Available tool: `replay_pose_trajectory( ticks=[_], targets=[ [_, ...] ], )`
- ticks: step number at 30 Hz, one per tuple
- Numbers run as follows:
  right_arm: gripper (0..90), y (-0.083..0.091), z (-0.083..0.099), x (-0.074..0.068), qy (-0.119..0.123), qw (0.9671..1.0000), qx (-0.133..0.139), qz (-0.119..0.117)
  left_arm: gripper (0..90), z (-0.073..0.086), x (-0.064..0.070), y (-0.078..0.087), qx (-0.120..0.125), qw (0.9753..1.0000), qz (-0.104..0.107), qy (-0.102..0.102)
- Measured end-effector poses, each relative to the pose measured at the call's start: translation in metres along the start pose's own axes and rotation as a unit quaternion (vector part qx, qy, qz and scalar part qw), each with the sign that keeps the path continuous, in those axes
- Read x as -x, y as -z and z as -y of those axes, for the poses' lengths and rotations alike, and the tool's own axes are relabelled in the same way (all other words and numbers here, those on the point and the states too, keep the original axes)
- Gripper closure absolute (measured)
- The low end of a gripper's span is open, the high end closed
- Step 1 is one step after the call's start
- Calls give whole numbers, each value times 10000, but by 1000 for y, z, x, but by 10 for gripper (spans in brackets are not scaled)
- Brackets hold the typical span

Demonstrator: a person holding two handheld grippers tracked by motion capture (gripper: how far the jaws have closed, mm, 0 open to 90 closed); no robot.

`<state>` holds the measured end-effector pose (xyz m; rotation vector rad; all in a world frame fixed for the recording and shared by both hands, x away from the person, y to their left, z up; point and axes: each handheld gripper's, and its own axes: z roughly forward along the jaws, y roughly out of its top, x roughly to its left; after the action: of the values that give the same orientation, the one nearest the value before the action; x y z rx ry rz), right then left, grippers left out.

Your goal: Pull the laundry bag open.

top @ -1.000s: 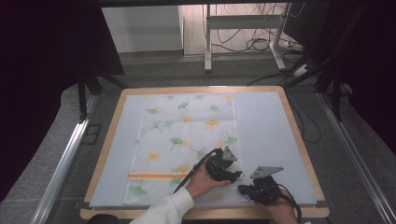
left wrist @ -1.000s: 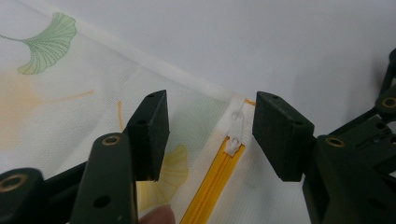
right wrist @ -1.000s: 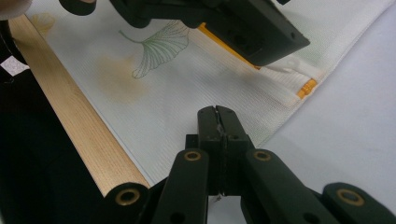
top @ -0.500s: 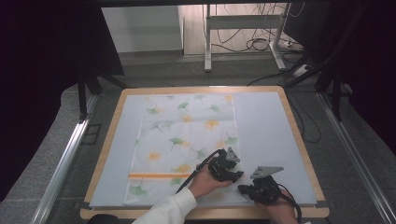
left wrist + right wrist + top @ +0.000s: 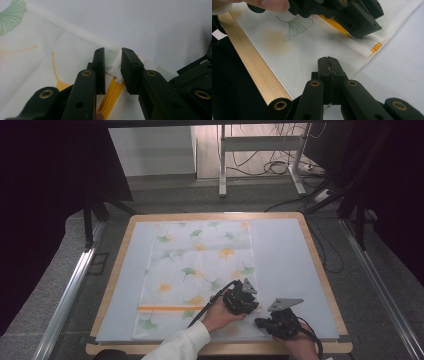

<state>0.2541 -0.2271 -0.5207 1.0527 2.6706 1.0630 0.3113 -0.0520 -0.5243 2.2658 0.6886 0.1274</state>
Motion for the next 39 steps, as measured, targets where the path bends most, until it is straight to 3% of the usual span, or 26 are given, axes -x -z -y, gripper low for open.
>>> replay_pose_trajectory(
  ticks=[7, 11, 16, 22, 28, 33, 39],
  targets=[
    [891, 0, 0, 0, 13, 10000, -6, 2, 750, 0, -1, 1, -10, 10000, 24, 82],
    [891, 0, 0, -1, 2, 10000, -16, -4, 663, 1, -6, 3, -59, 9998, 5, 201],
    [891, 0, 0, 0, 12, 10000, -7, -3, 631, 2, -7, 5, -80, 9995, 88, 298],
    [891, 0, 0, 0, 11, 10000, -8, -2, 721, 0, -3, 1, -126, 9993, 225, 256],
    [891, 0, 0, 0, 8, 10000, -11, -10, 826, -1, 0, 1, -92, 9996, 196, 158],
    [891, 0, 0, 0, 33, 10000, -9, -3, 838, -3, 6, 0, -109, 9999, 18, -79],
    [891, 0, 0, 0, 31, 10000, -6, -1, 840, -3, 6, -1, -105, 9999, 38, 3]
  ],
)
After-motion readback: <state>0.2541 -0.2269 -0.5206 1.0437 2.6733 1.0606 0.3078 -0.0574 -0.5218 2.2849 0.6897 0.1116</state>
